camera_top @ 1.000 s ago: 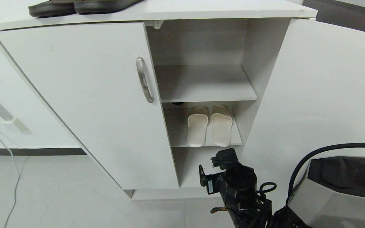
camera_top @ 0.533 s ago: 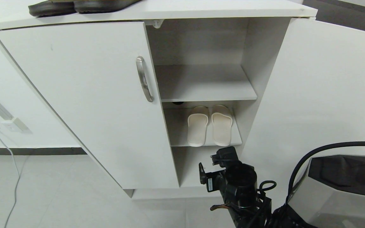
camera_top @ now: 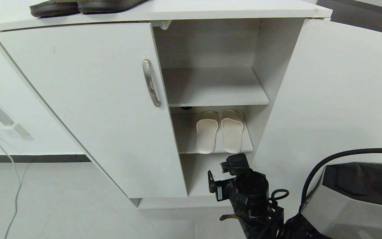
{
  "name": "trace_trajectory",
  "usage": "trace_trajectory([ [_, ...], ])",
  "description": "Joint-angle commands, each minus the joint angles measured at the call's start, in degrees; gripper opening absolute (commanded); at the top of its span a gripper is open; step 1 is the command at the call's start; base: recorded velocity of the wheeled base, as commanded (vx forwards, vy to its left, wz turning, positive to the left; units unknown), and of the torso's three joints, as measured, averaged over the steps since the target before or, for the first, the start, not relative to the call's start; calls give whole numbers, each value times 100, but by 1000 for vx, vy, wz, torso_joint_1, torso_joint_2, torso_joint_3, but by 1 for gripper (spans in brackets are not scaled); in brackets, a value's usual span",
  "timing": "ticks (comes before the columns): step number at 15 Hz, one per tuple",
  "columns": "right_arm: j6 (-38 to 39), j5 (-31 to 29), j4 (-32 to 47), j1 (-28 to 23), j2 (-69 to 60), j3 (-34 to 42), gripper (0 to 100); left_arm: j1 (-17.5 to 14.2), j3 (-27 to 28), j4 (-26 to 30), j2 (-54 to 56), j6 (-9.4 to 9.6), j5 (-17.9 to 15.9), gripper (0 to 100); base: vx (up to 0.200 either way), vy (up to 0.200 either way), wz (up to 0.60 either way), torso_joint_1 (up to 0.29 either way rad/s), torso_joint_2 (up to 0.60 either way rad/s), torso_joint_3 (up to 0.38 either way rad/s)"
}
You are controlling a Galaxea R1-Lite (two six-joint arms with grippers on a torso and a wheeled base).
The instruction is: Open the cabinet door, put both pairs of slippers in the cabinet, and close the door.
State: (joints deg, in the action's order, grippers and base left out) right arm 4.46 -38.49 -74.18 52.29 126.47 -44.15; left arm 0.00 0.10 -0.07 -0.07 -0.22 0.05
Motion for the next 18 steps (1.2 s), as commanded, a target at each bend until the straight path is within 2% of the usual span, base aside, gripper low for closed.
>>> trace_trajectory([
  [1, 2, -1, -9, 10, 10, 12, 100, 0, -1, -1, -1, -4, 4, 0, 0, 0, 0, 0, 0, 0],
  [4, 2, -1, -35, 10, 19, 65, 100, 0, -1, -1, -1, -13, 4, 0, 0, 0, 0, 0, 0, 0],
  [11, 11, -1, -79, -17, 1, 91, 100, 0, -1, -1, -1, -13, 21, 0, 0, 0, 0, 2, 2, 153],
  [16, -7, 43, -308, -69, -78, 258, 100, 0, -1, -1, -1, -22, 21, 0, 0, 0, 0, 0, 0, 10],
  [18, -7, 52, -334, -69, -87, 276, 100, 0, -1, -1, -1, -22, 13, 0, 0, 200, 0, 2, 0, 5],
])
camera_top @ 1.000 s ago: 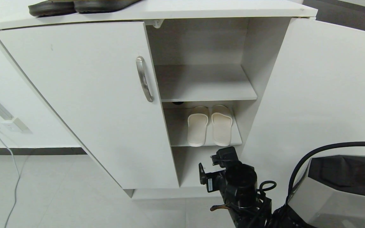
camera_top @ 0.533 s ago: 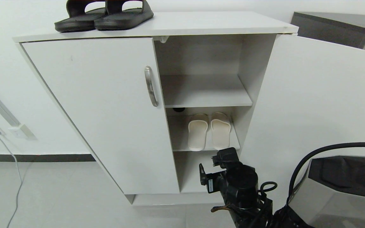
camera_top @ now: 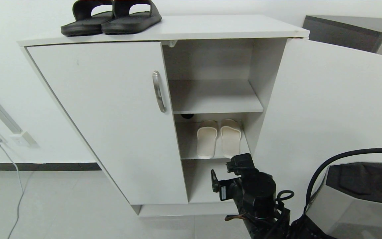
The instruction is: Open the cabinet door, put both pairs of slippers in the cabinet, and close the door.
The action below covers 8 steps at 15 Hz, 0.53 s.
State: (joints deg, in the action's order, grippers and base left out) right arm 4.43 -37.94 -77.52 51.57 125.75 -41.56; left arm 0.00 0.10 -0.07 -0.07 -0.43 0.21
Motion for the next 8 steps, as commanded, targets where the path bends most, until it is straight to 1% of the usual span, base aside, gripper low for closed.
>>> trace_trajectory([
  [1, 6, -3, -18, 3, -15, 16, 100, 0, -1, -1, -10, -1, 6, 0, 0, 200, 0, -2, 7, 2],
  [8, -3, 6, -18, 3, -59, 113, 100, 0, -1, -1, -10, -1, 6, 0, 0, 200, 0, 4, 2, 5],
])
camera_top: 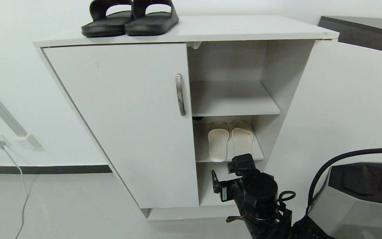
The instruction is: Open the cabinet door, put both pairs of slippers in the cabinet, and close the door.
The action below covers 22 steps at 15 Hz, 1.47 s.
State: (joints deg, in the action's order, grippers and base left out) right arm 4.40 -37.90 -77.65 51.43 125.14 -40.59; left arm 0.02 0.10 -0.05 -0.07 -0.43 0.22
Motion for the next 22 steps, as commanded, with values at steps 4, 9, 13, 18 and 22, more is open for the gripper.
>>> trace_trajectory([
  [4, -53, 292, -197, 16, -42, 210, 100, -2, -1, -4, -1, -1, 4, 0, 0, 200, 0, 5, 4, 0],
  [9, -282, 310, -338, 16, -24, 315, 100, -2, -1, -4, -10, -1, -4, 0, 0, 200, 0, 0, 7, 4],
  [13, -291, 327, -373, 16, -24, 386, 100, -2, -1, -4, -1, -10, 22, 0, 0, 50, 0, 1, 1, -2],
  [18, -317, 371, -391, 34, -33, 421, 100, -2, -1, -4, -1, -1, 22, 0, 0, 0, 0, 0, 0, 0],
  [22, -317, 389, -391, 34, -33, 421, 100, -2, -1, -4, -1, 8, 13, 0, 0, 0, 0, 0, 0, 0],
])
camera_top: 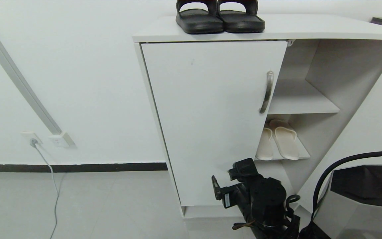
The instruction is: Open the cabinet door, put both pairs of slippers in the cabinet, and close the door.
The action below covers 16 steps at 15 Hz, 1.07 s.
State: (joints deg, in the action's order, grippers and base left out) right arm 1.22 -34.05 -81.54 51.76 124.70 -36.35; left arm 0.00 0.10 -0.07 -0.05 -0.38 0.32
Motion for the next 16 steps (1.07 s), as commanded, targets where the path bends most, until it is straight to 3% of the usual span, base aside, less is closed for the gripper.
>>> trace_trajectory([
  [1, 1, 3, -2, 1, 11, -3, 100, 0, -1, -1, -13, 3, 3, 0, 0, 0, 0, 0, 0, 0],
  [6, 1, 109, -2, 1, 11, 67, 100, 0, -1, -1, -4, 3, -5, 0, 0, 0, 0, 2, 0, 56],
  [16, -16, 100, -37, 18, 11, 76, 100, 0, -1, -1, -4, 3, 3, 0, 0, 0, 0, 3, 2, 198],
])
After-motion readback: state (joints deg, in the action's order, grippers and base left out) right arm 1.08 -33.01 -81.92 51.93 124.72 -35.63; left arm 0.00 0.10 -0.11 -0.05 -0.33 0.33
